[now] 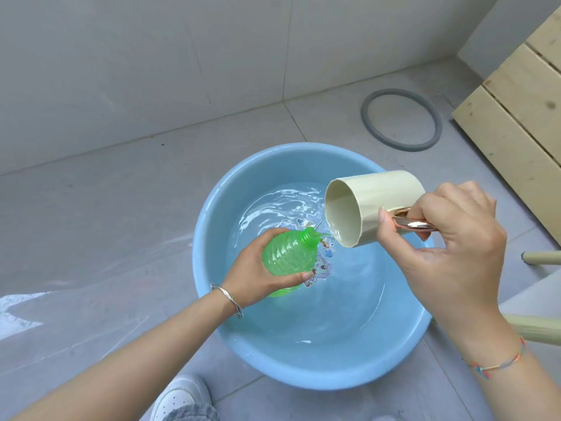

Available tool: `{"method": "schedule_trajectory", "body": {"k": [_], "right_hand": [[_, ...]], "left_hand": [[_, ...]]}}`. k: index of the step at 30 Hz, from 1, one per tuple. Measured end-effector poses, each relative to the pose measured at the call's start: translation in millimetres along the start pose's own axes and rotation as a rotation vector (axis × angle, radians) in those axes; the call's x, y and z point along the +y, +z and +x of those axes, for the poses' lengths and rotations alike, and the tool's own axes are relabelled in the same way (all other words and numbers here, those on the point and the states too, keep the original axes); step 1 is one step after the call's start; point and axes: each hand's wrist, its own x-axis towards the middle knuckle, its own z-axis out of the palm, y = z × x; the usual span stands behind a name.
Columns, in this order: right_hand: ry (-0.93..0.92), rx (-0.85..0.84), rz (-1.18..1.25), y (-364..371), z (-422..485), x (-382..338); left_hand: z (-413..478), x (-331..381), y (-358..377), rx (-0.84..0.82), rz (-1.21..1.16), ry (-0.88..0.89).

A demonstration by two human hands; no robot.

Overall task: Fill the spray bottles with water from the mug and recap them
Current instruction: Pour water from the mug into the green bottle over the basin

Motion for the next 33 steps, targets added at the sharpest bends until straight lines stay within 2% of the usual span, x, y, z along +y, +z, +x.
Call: {"method": "schedule_trajectory", "body": {"k": [16,19,21,24,29,33], "right_hand": [[-0.226,0.015,-0.043,5,0,-11],[-0.191,0.033,-0.027,7,-2,-10],[-0.059,0.048,0.020,8,-3,-7],[0.269,0.070,0.155,8,-5,5],[0.819,0.133,0.522,14,-11,22],[1.126,0.147,0.759,21,-23,32]], "left_hand": [[1,-5,2,0.008,-0.013,0.001],[0,-4,1,0.008,-0.016,0.003],[-1,-3,0,0.022,-0.036,0.015],[-1,0,-2,0.034,-0.075,0.032],[-3,8,-7,0.070,-0.138,0.070],[-6,14,-11,0.098,-0.209,0.076]]}}
